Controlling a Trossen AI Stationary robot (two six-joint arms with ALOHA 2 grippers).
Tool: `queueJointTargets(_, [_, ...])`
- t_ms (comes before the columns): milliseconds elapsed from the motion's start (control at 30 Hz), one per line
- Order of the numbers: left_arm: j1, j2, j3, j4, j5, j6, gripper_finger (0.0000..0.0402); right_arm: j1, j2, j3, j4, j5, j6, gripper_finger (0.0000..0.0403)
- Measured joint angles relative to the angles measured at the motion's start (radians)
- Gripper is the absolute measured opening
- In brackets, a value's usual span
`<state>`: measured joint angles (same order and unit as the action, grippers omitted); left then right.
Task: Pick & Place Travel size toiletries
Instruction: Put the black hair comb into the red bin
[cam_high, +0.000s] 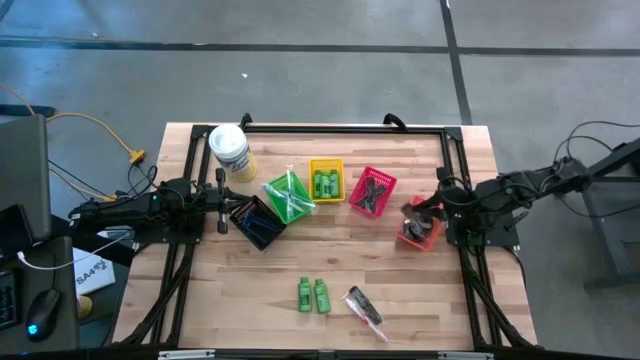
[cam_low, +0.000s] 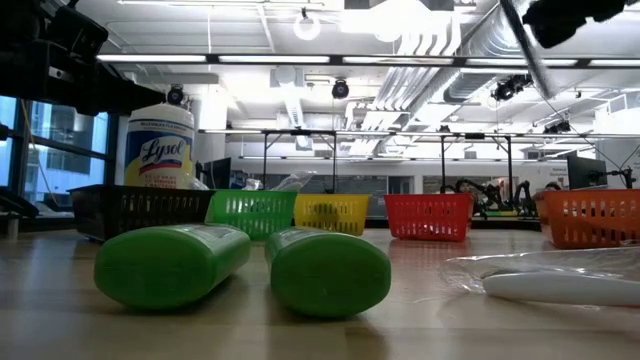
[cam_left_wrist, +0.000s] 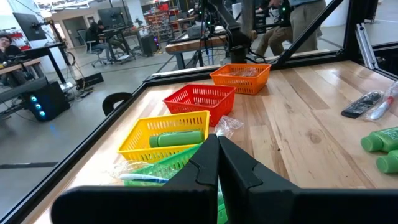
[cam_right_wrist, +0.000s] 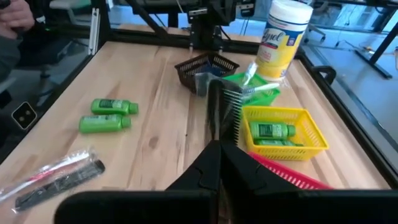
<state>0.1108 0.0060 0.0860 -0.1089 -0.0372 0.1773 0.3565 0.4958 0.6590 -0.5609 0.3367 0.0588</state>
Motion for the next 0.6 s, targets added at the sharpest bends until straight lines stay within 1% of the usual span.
queueJointTargets(333, [0.0,0.0,0.0,0.0,0.0,0.0,0.0,0.0,-0.158,-0.167,0.074,-0.006,0.015,0.0002])
queueJointTargets(500, [0.0,0.0,0.0,0.0,0.0,0.0,0.0,0.0,-0.207,-0.2,0.13,-0.003,0.007,0.0002])
queueJointTargets(600, [0.0,0.0,0.0,0.0,0.0,0.0,0.0,0.0,-0.219,-0.207,0.132,0.009,0.029,0.0002])
